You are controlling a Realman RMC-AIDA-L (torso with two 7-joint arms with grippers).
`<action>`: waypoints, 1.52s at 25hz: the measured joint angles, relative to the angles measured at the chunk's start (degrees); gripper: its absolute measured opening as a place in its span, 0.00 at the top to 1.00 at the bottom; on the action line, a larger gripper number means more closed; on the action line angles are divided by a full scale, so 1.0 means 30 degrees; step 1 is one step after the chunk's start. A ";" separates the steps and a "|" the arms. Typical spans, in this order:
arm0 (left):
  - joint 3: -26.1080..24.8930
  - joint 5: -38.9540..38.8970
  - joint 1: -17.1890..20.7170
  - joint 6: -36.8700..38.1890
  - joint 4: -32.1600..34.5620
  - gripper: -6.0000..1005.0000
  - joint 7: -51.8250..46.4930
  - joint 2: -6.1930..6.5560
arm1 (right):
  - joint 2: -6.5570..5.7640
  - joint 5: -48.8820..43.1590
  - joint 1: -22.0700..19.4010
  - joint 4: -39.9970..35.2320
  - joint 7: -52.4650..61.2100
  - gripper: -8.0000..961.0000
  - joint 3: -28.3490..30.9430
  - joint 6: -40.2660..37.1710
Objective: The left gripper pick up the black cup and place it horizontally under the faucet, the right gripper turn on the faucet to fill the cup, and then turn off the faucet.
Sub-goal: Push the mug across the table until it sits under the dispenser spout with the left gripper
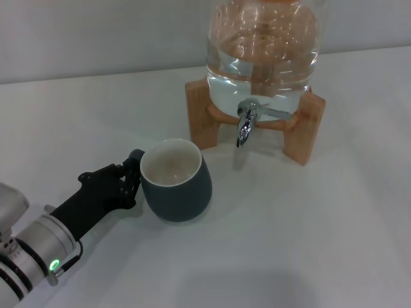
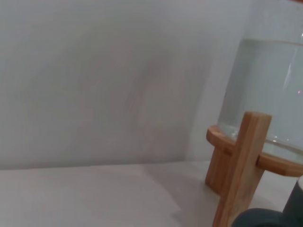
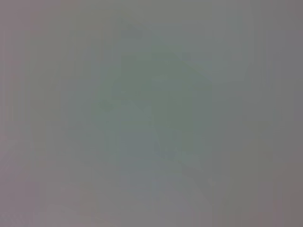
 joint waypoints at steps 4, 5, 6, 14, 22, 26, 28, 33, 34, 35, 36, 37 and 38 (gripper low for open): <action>-0.0016 0.0000 -0.0241 0.0575 0.0026 0.87 0.0050 -0.0012 | 0.0001 0.0001 0.0000 0.0008 -0.0001 0.11 0.0000 -0.0010; -0.0012 0.0000 -0.0308 0.0683 0.0022 0.87 0.0099 -0.0022 | 0.0001 0.0001 0.0000 0.0017 -0.0001 0.11 0.0000 -0.0013; -0.0006 -0.0001 -0.0356 0.0771 0.0016 0.87 0.0143 -0.0027 | 0.0001 0.0001 0.0000 0.0020 -0.0001 0.11 0.0000 -0.0014; 0.0075 -0.0008 -0.0763 0.1227 -0.0178 0.86 0.0407 -0.0077 | 0.0001 0.0001 0.0000 0.0029 -0.0001 0.11 0.0000 -0.0028; 0.0112 -0.0022 -0.0819 0.1598 -0.0387 0.86 0.0423 -0.0093 | 0.0000 0.0001 0.0035 0.0029 -0.0012 0.11 0.0000 -0.0030; 0.0053 -0.0023 -0.0981 0.2375 -0.0432 0.86 0.0423 -0.0097 | 0.0000 0.0002 0.0104 0.0069 -0.0017 0.11 -0.0082 -0.0030; -0.0006 -0.0023 -0.1086 0.2667 -0.0468 0.86 0.0423 -0.0098 | 0.0000 0.0001 0.0116 0.0081 -0.0020 0.11 -0.0158 -0.0029; -0.0033 -0.0023 -0.1496 0.3348 -0.0649 0.86 0.0410 -0.0126 | 0.0001 0.0001 0.0085 0.0087 -0.0028 0.11 -0.0176 -0.0029; -0.0033 -0.0023 -0.1570 0.3488 -0.0714 0.86 0.0409 -0.0132 | -0.0001 0.0001 0.0074 0.0088 -0.0029 0.11 -0.0177 -0.0029; -0.0031 -0.0025 -0.1626 0.3603 -0.0770 0.86 0.0411 -0.0132 | 0.0000 0.0001 0.0061 0.0088 -0.0030 0.11 -0.0177 -0.0030; -0.0010 -0.0025 -0.1685 0.3629 -0.0814 0.86 0.0412 -0.0131 | 0.0001 0.0001 0.0054 0.0088 -0.0031 0.11 -0.0177 -0.0029; 0.0012 -0.0023 -0.1730 0.3648 -0.0854 0.86 0.0413 -0.0132 | 0.0000 0.0001 0.0044 0.0089 -0.0030 0.11 -0.0176 -0.0029; 0.0027 -0.0022 -0.1772 0.3660 -0.0895 0.86 0.0414 -0.0133 | 0.0000 0.0001 0.0036 0.0088 -0.0031 0.11 -0.0177 -0.0029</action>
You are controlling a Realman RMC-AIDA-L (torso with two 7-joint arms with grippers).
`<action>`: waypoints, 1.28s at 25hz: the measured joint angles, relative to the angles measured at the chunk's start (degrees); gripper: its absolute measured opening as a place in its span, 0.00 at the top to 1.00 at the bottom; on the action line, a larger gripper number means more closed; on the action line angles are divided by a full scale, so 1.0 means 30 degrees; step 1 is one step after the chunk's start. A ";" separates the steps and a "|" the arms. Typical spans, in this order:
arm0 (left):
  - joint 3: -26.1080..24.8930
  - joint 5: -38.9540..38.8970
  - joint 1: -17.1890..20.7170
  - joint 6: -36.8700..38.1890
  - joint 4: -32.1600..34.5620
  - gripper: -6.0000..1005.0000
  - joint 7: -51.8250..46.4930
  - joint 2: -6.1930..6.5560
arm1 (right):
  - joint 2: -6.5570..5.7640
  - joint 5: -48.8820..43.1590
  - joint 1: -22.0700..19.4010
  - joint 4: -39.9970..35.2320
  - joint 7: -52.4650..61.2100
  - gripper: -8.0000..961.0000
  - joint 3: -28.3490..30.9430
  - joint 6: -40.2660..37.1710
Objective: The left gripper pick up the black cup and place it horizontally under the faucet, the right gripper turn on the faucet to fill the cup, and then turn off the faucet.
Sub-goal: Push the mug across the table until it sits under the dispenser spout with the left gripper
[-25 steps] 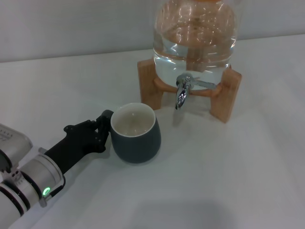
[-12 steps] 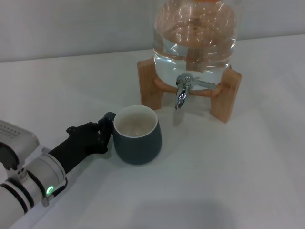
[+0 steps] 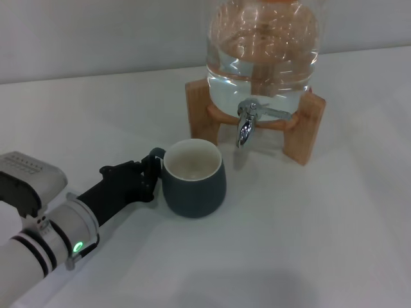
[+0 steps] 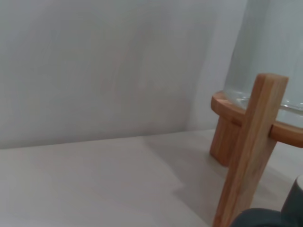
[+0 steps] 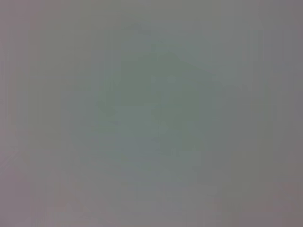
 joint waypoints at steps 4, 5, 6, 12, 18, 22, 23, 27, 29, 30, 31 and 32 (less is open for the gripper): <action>0.0039 0.0026 -0.0225 0.0074 -0.0194 0.85 0.0013 -0.0016 | 0.0000 0.0000 -0.0016 0.0002 0.0001 0.11 0.0001 0.0000; 0.0027 0.0130 -0.0284 0.0169 -0.0313 0.85 0.0066 -0.0023 | 0.0000 0.0000 -0.0010 0.0000 -0.0001 0.11 -0.0001 0.0000; -0.0007 0.0239 -0.0350 0.0299 -0.0446 0.85 0.0165 -0.0029 | 0.0000 0.0000 -0.0004 0.0001 -0.0006 0.11 -0.0007 0.0000; -0.0086 0.0436 -0.0671 0.0766 -0.1033 0.85 0.0700 -0.0053 | -0.0001 -0.0001 0.0005 0.0000 -0.0028 0.11 -0.0025 0.0001; -0.0091 0.0465 -0.0718 0.0790 -0.1311 0.85 0.0784 -0.0082 | 0.0000 -0.0001 -0.0028 0.0000 -0.0029 0.11 -0.0079 0.0000; -0.0091 0.0492 -0.0758 0.0790 -0.1534 0.85 0.0788 -0.0088 | 0.0000 -0.0002 -0.0032 0.0000 -0.0029 0.11 -0.0269 0.0000; -0.0090 0.0500 -0.0765 0.0790 -0.1569 0.85 0.0790 -0.0096 | -0.0001 -0.0003 -0.0031 0.0001 -0.0029 0.11 -0.0286 0.0001; -0.0091 0.0503 -0.0775 0.0790 -0.1727 0.85 0.0797 -0.0110 | 0.0000 -0.0002 -0.0036 0.0001 -0.0029 0.11 -0.0489 0.0001; -0.0156 0.0503 -0.0775 0.0791 -0.1778 0.85 0.0798 -0.0112 | 0.0000 -0.0002 -0.0045 0.0000 -0.0028 0.11 -0.0534 0.0006; -0.0211 0.0503 -0.0775 0.0790 -0.1781 0.85 0.0797 -0.0113 | 0.0000 -0.0002 -0.0045 0.0000 -0.0029 0.11 -0.0534 0.0016; -0.0276 0.0503 -0.0775 0.0791 -0.1780 0.85 0.0786 -0.0112 | 0.0000 -0.0002 -0.0045 0.0002 -0.0029 0.11 -0.0534 0.0036; -0.0305 0.0503 -0.0779 0.0790 -0.1780 0.85 0.0774 -0.0112 | -0.0001 -0.0002 -0.0046 0.0009 -0.0029 0.11 -0.0533 0.0045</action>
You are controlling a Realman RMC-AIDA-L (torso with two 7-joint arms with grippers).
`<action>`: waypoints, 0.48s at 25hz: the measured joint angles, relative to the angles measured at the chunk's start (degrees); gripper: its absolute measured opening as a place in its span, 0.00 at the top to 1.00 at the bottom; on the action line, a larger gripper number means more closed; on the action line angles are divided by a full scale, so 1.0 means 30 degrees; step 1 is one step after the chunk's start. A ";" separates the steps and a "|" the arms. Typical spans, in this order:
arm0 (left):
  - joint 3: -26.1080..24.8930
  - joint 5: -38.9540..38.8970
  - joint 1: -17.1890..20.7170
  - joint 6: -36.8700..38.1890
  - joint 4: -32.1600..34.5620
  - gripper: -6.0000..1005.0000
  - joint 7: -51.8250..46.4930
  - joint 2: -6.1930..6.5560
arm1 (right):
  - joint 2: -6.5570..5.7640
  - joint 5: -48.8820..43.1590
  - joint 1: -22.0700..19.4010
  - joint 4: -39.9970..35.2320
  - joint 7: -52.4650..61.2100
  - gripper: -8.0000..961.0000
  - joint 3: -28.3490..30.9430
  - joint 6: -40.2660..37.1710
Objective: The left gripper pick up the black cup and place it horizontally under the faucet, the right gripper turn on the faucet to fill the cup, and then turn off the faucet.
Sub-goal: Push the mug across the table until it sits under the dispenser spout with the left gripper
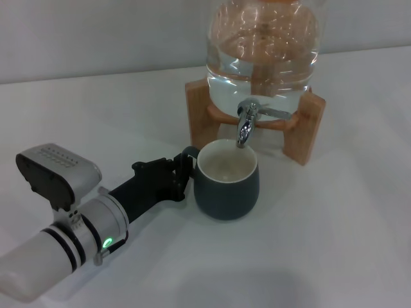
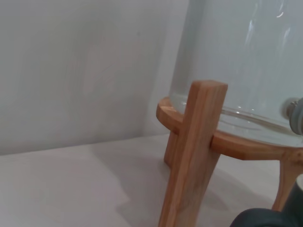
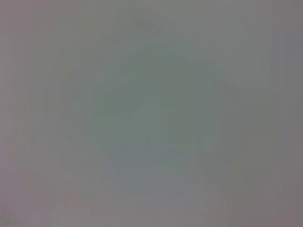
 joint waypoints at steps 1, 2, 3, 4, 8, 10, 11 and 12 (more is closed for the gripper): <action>-0.0016 -0.0001 -0.0015 -0.0001 0.0000 0.85 -0.0024 0.0000 | 0.0002 0.0000 0.0001 0.0018 0.0001 0.11 0.0001 0.0013; -0.0017 -0.0002 -0.0030 -0.0001 0.0001 0.85 -0.0047 0.0000 | 0.0009 0.0000 -0.0002 0.0066 0.0001 0.11 0.0002 0.0022; -0.0019 -0.0006 -0.0039 0.0000 0.0003 0.85 -0.0060 0.0000 | 0.0014 0.0000 -0.0009 0.0102 0.0001 0.11 0.0003 0.0026; -0.0020 -0.0013 -0.0048 -0.0001 0.0005 0.84 -0.0069 0.0001 | 0.0015 0.0000 -0.0016 0.0149 0.0001 0.11 0.0004 0.0029; -0.0041 -0.0038 -0.0191 -0.0003 0.0005 0.84 -0.0093 0.0000 | 0.0021 0.0000 -0.0027 0.0192 0.0000 0.11 0.0008 0.0041; -0.0048 -0.0038 -0.0254 -0.0004 0.0006 0.84 -0.0105 0.0000 | 0.0026 0.0001 -0.0027 0.0195 0.0001 0.11 0.0008 0.0045; -0.0048 -0.0038 -0.0257 -0.0004 0.0005 0.84 -0.0107 0.0000 | 0.0027 0.0000 -0.0026 0.0195 0.0001 0.11 0.0008 0.0046; -0.0049 -0.0038 -0.0260 -0.0004 0.0008 0.84 -0.0109 0.0000 | 0.0028 0.0000 -0.0030 0.0196 0.0001 0.11 0.0008 0.0047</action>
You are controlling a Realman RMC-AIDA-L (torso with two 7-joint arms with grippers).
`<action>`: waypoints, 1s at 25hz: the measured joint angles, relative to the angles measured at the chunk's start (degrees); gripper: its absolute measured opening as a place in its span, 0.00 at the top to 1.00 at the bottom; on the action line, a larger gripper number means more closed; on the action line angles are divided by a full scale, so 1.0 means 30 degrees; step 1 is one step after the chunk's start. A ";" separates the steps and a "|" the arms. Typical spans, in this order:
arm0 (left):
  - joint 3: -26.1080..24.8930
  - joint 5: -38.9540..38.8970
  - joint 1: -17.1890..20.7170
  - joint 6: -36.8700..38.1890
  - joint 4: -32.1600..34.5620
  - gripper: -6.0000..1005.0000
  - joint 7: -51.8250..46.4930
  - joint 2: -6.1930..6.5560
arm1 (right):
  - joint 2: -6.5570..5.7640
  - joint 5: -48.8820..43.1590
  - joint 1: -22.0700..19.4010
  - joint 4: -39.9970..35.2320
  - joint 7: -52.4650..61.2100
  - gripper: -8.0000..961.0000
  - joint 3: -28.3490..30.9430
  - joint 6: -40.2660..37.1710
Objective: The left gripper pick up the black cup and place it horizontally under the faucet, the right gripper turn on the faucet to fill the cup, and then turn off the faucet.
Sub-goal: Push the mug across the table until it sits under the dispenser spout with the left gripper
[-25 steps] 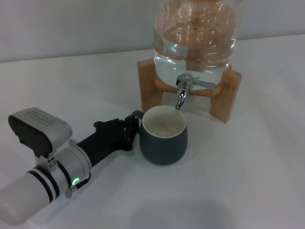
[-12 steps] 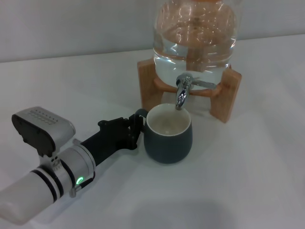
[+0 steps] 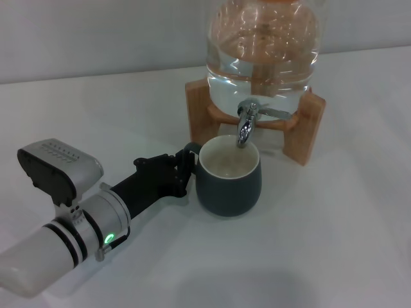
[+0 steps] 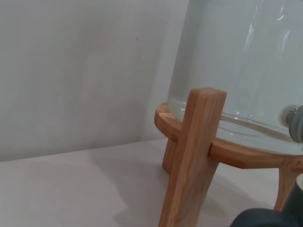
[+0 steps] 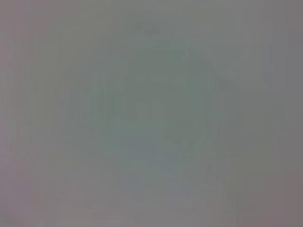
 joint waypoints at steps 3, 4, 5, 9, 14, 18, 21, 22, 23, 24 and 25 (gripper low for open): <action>0.0000 0.0000 -0.0001 0.0000 0.0025 0.84 -0.0003 0.0000 | 0.0002 0.0001 -0.0084 0.0000 0.0000 0.11 0.0000 0.0000; 0.0000 -0.0017 0.0000 0.0001 0.0060 0.84 -0.0004 0.0001 | 0.0002 0.0000 -0.0099 0.0000 0.0000 0.11 0.0000 0.0000; 0.0000 -0.0038 0.0000 0.0001 0.0086 0.84 -0.0006 0.0000 | 0.0002 0.0001 -0.0104 0.0000 0.0000 0.11 -0.0001 0.0000; -0.0042 -0.0083 -0.0030 0.0350 0.0147 0.84 -0.0012 0.0000 | 0.0002 0.0001 -0.0102 0.0000 0.0000 0.11 -0.0001 0.0000; -0.0507 -0.0044 -0.0210 0.1075 0.0072 0.84 -0.0010 0.0001 | 0.0002 0.0001 -0.0074 0.0000 0.0000 0.11 0.0000 0.0013; -0.0554 -0.0042 -0.0335 0.1186 0.0034 0.84 -0.0013 0.0002 | 0.0003 0.0001 -0.0030 -0.0001 -0.0023 0.11 -0.0001 -0.0022; -0.0557 -0.0045 -0.0480 0.1195 0.0016 0.84 -0.0014 0.0002 | 0.0002 0.0001 -0.0023 -0.0001 -0.0039 0.11 0.0000 -0.0030; -0.0557 -0.0046 -0.0517 0.1199 0.0010 0.84 -0.0014 0.0002 | 0.0003 0.0001 -0.0020 -0.0001 -0.0042 0.11 -0.0001 -0.0031; -0.0557 -0.0046 -0.0558 0.1206 0.0002 0.84 -0.0014 0.0000 | 0.0002 0.0001 -0.0019 0.0000 -0.0044 0.11 -0.0001 -0.0032; -0.0558 -0.0046 -0.0610 0.1259 -0.0004 0.84 -0.0014 -0.0005 | 0.0003 0.0001 -0.0019 -0.0002 -0.0045 0.11 0.0000 -0.0033; -0.0558 -0.0045 -0.0655 0.1335 -0.0028 0.83 -0.0014 -0.0019 | 0.0003 0.0001 -0.0018 -0.0001 -0.0047 0.11 -0.0001 -0.0033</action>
